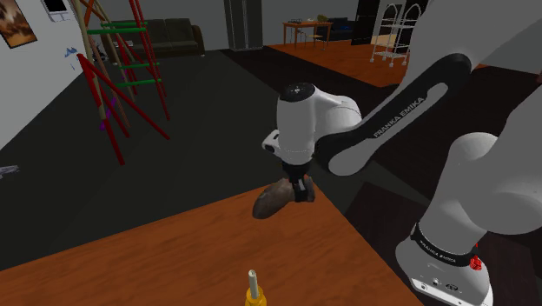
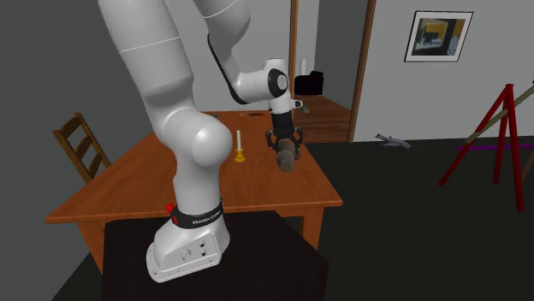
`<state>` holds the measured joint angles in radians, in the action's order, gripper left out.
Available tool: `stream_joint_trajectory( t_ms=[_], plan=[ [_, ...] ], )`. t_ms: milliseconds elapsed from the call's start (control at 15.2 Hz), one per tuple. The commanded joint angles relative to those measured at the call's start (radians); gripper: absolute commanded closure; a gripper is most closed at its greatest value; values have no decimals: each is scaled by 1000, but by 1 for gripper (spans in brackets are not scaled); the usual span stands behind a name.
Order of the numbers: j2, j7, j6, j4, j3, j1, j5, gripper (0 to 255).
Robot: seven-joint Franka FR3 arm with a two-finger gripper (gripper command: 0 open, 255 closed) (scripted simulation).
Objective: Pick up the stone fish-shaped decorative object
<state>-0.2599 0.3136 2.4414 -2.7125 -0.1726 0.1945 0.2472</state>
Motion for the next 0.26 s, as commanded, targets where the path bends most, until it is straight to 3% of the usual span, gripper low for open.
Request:
stream_joint_trajectory(
  t_ms=[0, 198],
  plan=[
    [-27, 14, -33, 8, 3, 7, -15, 255],
    [-41, 22, -52, 13, 5, 10, -23, 255]
  ],
)
